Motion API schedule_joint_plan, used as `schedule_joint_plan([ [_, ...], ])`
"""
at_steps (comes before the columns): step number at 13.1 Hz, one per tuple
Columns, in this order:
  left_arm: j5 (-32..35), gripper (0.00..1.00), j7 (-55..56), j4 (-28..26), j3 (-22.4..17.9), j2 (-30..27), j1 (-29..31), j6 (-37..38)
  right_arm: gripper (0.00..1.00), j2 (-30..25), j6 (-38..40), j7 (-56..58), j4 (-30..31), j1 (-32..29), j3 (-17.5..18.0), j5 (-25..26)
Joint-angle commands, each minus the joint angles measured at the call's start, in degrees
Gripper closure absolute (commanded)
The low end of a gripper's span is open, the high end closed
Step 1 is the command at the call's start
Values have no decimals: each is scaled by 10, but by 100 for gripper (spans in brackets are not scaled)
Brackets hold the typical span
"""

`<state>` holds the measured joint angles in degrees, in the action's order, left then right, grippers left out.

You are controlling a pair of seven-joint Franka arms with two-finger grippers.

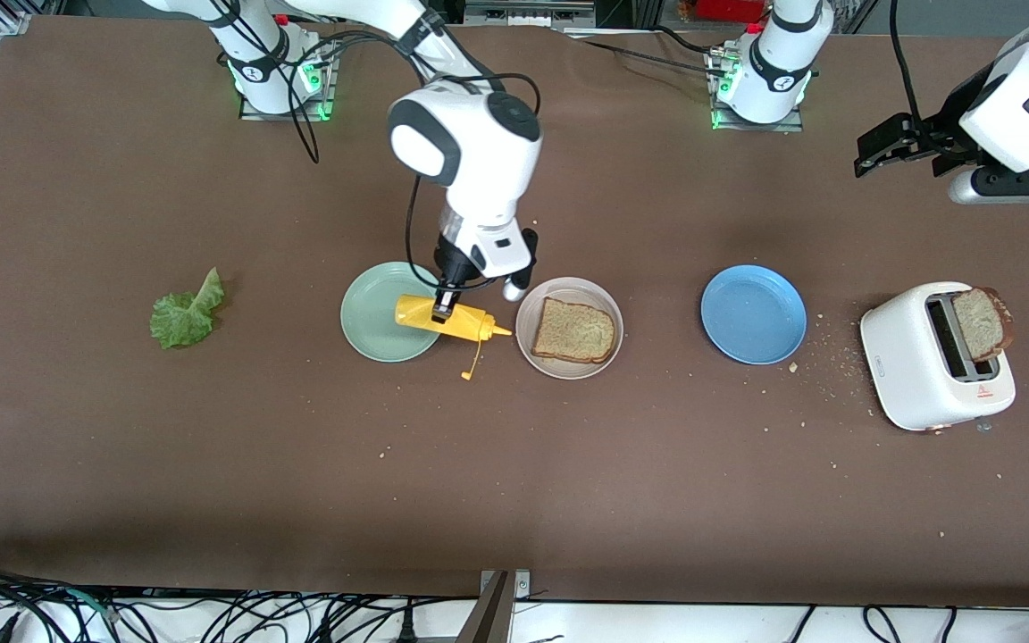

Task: Make sandwich in beige plate with both arms
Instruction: 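Lift the mustard bottle and tilt it over the bread on the beige plate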

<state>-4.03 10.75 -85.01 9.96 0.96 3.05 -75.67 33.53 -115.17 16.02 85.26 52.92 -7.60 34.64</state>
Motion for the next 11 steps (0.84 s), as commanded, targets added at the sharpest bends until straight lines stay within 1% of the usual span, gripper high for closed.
schedule_joint_plan([
  [1, 2, 0, -2, 19, 2, 7, 4, 2, 100, 27, 40, -56, -4, 49, -9, 82],
  [3, 2, 0, -2, 19, 1, 7, 4, 2, 100, 48, 57, -84, -4, 70, -10, 108],
  [7, 2, 0, -2, 19, 0, 8, 6, 2, 100, 92, 63, -171, -4, 106, -10, 134],
  [11, 2, 0, -2, 19, 0, 8, 10, 2, 100, 105, 63, -184, -5, 112, -10, 137],
])
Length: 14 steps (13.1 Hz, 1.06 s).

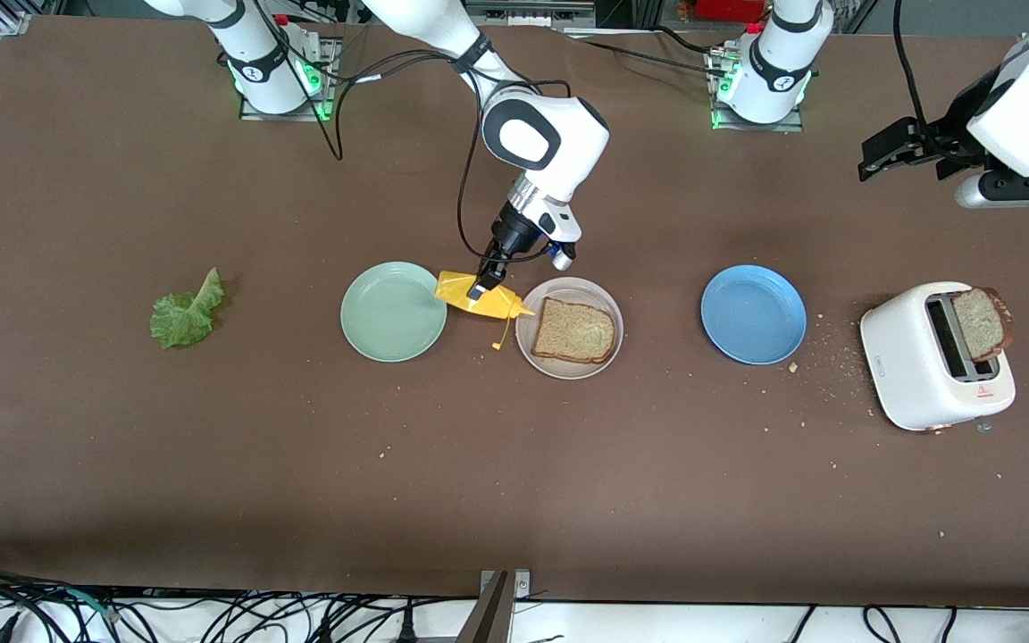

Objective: Make sandwich in beige plate with both arms

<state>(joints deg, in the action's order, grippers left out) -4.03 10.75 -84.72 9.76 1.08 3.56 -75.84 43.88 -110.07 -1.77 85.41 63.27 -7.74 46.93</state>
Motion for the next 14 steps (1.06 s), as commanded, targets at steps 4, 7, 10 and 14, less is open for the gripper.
schedule_joint_plan([
  [4, 2, 0, 0, 16, 2, 8, 6, 4, 100, 2, 13, 4, -28, 12, -10, 10],
  [7, 0, 0, 5, 16, 2, 8, 8, 7, 100, -17, 44, 113, -86, -21, -13, -58],
  [10, -1, 0, 4, 16, 2, 23, 9, 6, 100, -84, 46, 225, -101, -73, -24, -166],
  [14, 2, 0, -6, 16, 1, 51, 36, -3, 100, -178, 53, 418, -99, -194, -27, -348],
])
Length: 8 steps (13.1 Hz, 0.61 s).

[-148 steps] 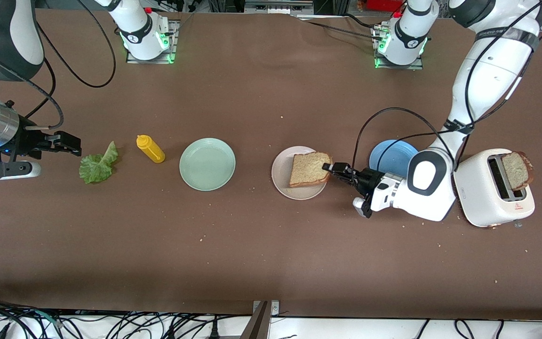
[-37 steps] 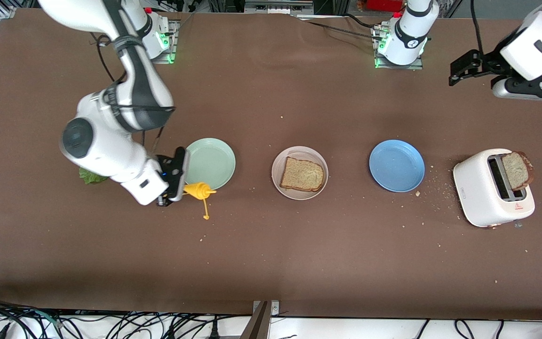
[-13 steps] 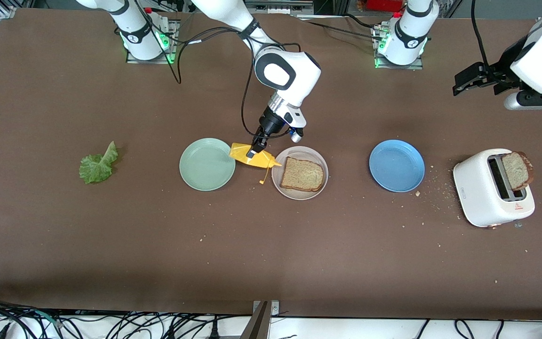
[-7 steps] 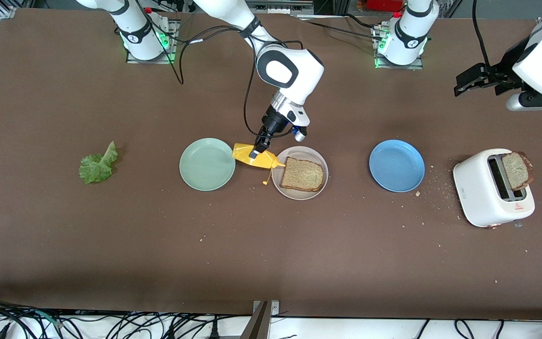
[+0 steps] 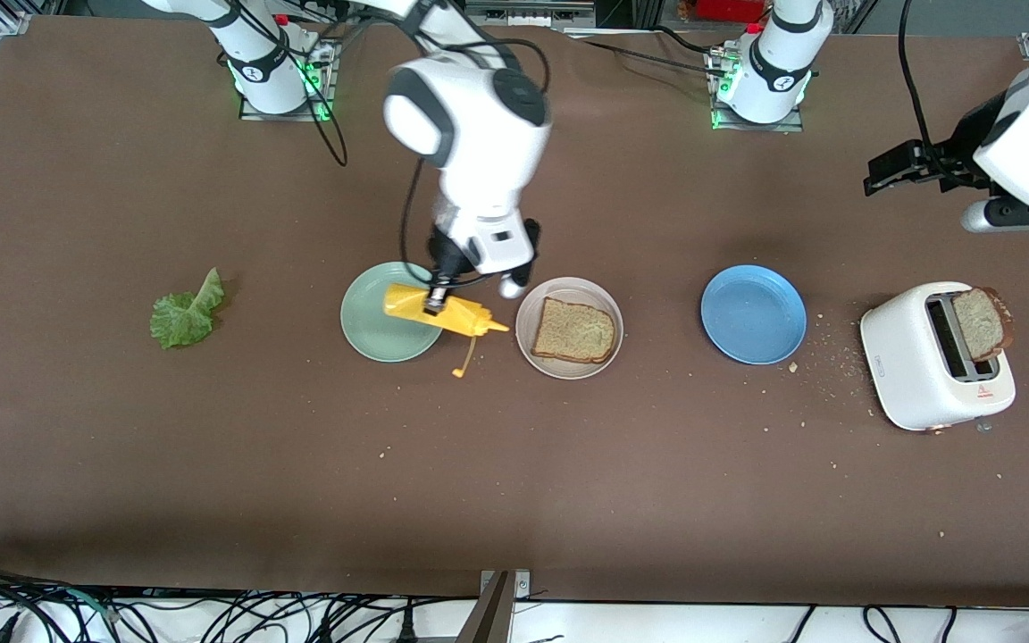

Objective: Make sandwich in beige plate with both arms

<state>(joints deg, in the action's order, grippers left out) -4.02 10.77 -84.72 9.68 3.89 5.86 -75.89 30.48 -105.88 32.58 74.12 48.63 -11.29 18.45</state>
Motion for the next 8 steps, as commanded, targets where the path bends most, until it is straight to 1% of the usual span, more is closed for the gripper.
schedule_joint_plan([
  [1, 9, 0, -7, 16, 1, 30, 21, -29, 100, -57, 18, 115, 14, -75, 7, -107],
  [3, 89, 0, -49, 10, 3, 47, 26, -85, 100, -72, 31, 203, 15, -130, -3, -198],
  [4, 118, 0, -63, 10, 3, 58, 25, -106, 100, -78, 38, 247, 16, -157, -10, -249],
  [6, 125, 0, -67, 9, 3, 84, 41, -132, 100, -79, 72, 328, 16, -208, -32, -364],
  [8, 125, 1, -68, 5, 3, 107, 73, -150, 100, -76, 102, 403, 33, -264, -48, -475],
])
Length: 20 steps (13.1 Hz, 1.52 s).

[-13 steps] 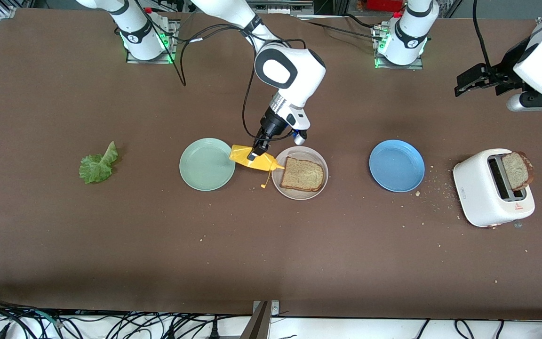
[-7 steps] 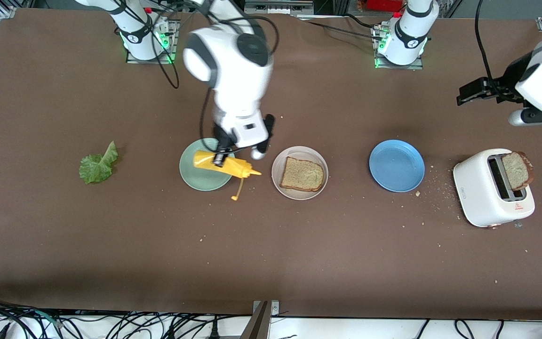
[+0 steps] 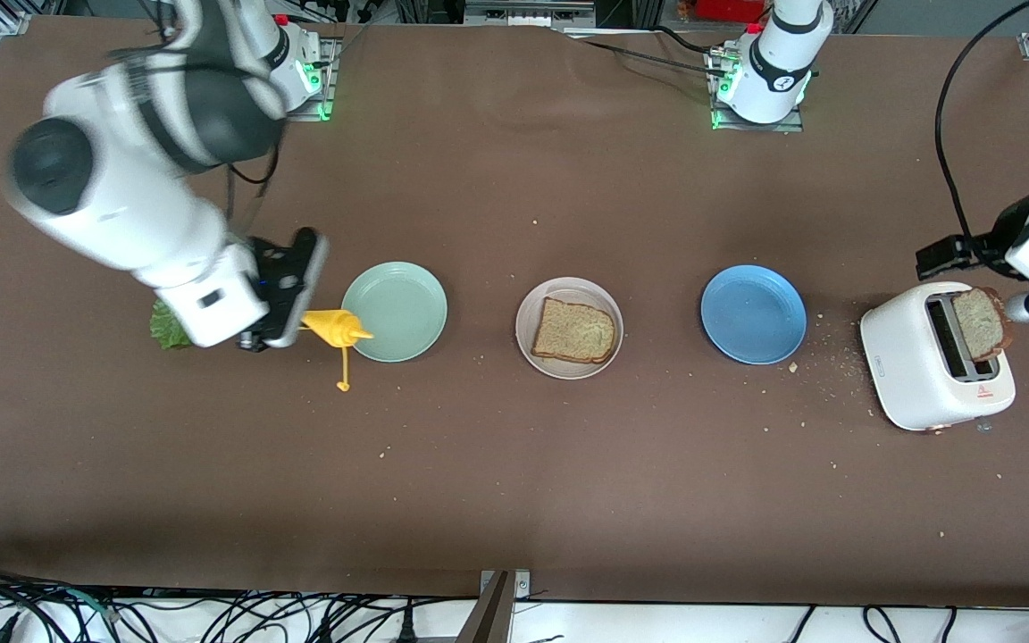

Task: Make sandwich in beige plate with both arms
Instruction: 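Return the mustard bottle beside the lettuce while the left gripper reaches the toaster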

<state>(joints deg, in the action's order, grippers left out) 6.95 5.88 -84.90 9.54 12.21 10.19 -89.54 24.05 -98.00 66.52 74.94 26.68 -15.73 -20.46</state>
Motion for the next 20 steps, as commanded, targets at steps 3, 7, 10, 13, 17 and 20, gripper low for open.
schedule_joint_plan([
  [3, 16, 1, -33, 7, 4, 53, 67, -15, 100, -2, 78, 176, 70, -129, -4, -218],
  [7, 12, 1, -69, 8, 4, 99, 123, -54, 100, 4, 107, 347, 211, -203, -4, -349],
  [10, 9, 1, -92, 8, 4, 127, 152, -76, 100, 40, 131, 499, 286, -232, -4, -423],
  [13, 9, 1, -92, 7, 4, 150, 158, -100, 100, 86, 174, 617, 322, -250, -4, -475],
  [17, 11, 54, -92, 0, 4, 160, 161, -97, 100, 146, 204, 722, 325, -274, -2, -483],
  [20, 13, 100, -91, 2, 4, 157, 163, -44, 100, 175, 204, 790, 318, -283, -3, -483],
])
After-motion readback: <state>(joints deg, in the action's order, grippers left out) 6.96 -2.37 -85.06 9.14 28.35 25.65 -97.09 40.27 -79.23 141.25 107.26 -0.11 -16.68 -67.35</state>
